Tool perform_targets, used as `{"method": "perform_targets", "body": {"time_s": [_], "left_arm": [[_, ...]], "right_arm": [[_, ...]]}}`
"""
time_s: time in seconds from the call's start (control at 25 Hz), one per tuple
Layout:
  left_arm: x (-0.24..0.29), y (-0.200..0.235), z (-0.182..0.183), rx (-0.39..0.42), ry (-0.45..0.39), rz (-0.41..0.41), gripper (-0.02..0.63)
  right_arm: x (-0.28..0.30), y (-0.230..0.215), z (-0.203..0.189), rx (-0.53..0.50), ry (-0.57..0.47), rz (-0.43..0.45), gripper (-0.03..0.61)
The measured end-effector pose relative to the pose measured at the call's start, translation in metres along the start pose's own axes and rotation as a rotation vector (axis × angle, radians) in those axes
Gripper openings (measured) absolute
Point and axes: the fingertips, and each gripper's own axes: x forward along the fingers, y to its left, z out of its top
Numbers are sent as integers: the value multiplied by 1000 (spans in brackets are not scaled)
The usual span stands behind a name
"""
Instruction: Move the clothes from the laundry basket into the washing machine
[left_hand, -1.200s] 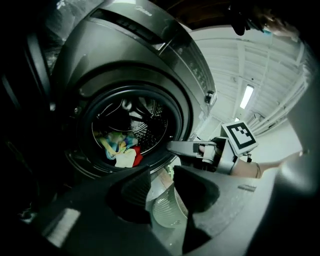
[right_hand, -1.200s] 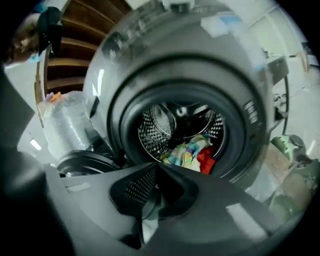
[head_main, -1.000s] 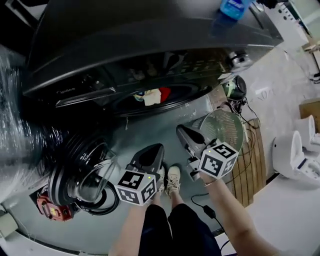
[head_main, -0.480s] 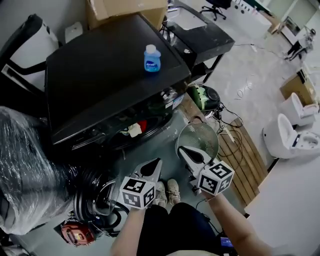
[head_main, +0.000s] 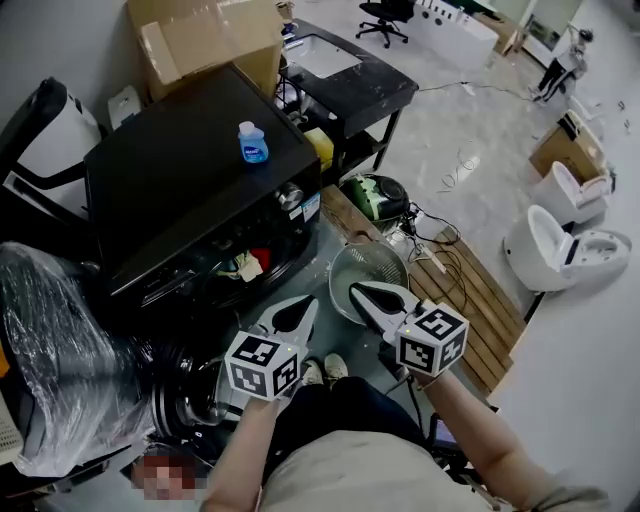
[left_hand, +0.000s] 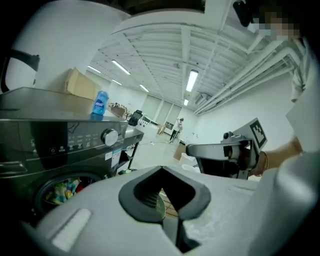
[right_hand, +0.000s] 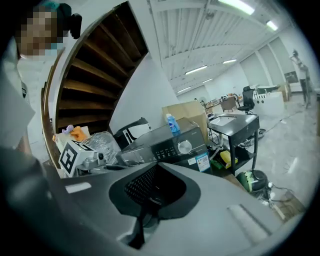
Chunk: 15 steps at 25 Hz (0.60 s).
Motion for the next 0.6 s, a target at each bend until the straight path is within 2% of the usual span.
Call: {"method": "perform_targets", "body": {"time_s": [0.16, 0.4, 0.6], "left_arm": [[-2, -22, 16, 59, -17, -33, 107], [-6, -44, 25, 69, -27, -65, 107], [-6, -53, 26, 81, -24, -67, 107]], "right_arm": [[-21, 13, 16, -105, 15, 4, 28], [-49, 26, 41, -113, -61, 21, 28], [-57, 31, 38, -168, -26, 19, 28]]}}
